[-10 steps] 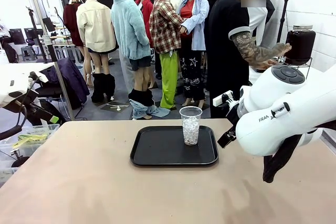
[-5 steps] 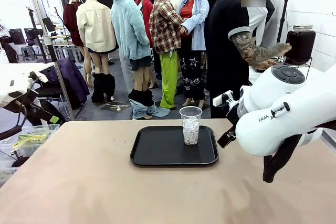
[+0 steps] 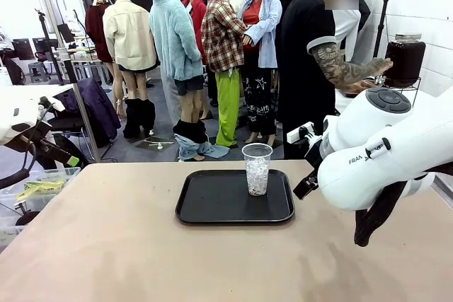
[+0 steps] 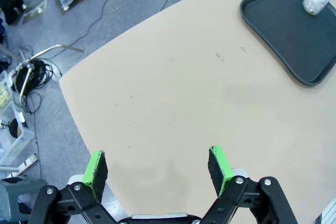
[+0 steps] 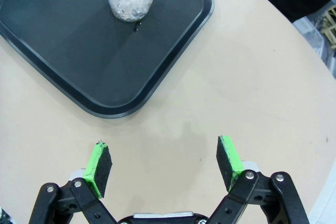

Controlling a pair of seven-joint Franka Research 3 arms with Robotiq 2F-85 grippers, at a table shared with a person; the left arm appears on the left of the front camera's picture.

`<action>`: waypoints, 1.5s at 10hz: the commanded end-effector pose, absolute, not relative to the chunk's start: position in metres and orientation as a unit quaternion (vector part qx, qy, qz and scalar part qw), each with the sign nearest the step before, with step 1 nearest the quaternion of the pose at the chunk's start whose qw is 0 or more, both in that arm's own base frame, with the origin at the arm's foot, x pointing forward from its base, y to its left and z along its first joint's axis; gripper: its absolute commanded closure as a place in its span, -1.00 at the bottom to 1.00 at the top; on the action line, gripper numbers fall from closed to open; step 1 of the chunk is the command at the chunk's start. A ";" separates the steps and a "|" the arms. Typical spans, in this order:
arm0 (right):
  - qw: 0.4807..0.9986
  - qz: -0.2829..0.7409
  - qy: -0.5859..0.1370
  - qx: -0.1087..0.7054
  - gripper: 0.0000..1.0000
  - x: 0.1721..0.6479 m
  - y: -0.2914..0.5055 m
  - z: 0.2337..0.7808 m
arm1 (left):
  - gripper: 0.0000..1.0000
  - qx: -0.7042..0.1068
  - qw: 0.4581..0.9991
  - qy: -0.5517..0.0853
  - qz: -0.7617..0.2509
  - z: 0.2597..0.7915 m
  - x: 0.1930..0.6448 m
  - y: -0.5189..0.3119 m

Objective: Pour the drink into the iced cup.
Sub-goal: Pick up the iced cup indicated by the human and present it to them.

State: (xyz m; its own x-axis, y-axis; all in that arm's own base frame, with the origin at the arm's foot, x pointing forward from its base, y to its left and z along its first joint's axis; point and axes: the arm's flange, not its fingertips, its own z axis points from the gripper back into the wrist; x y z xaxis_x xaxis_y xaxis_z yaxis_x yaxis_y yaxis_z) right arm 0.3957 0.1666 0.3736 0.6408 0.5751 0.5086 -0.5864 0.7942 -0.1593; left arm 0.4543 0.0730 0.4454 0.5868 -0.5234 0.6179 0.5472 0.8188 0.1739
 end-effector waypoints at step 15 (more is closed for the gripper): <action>0.906 0.321 -0.277 0.011 -1.00 0.395 0.167 0.373 | -1.00 -0.016 0.891 -0.341 -0.300 0.446 0.454 0.075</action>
